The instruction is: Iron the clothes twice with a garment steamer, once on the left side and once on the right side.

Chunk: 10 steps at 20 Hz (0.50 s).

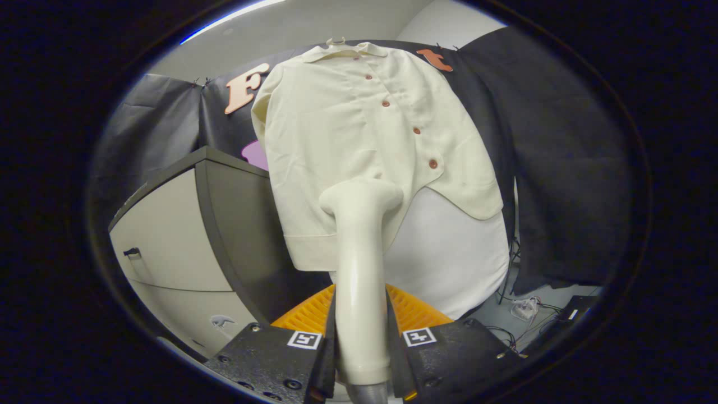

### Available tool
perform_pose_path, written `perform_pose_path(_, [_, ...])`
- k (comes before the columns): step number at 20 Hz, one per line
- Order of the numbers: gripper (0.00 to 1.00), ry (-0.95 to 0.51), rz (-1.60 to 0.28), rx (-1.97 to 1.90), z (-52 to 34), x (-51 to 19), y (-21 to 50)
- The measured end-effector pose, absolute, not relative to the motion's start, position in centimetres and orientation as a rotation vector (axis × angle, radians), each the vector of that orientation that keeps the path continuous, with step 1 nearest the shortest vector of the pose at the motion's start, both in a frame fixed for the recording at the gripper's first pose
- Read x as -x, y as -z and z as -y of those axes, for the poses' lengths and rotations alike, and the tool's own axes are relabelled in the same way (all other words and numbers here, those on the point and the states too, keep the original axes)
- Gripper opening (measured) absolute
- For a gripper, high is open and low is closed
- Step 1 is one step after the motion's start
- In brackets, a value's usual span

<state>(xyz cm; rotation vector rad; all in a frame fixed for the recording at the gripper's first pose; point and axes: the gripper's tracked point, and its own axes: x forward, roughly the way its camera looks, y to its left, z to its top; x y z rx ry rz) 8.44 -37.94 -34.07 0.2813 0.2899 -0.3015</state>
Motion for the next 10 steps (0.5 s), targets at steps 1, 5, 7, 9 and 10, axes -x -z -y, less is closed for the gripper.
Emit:
perform_pose_path(1, [0.38, 0.307, -0.298, -0.283, 38.0, -8.0, 34.3])
perform_pose_path(5, [0.37, 0.319, -0.332, -0.312, 38.0, -6.5, 35.2])
perform_pose_path(7, [0.37, 0.322, -0.328, -0.323, 38.0, -5.9, 34.7])
perform_pose_path(9, [0.37, 0.324, -0.322, -0.307, 38.2, -5.2, 33.6])
perform_pose_path(10, [0.37, 0.323, -0.314, -0.297, 38.3, -4.9, 32.9])
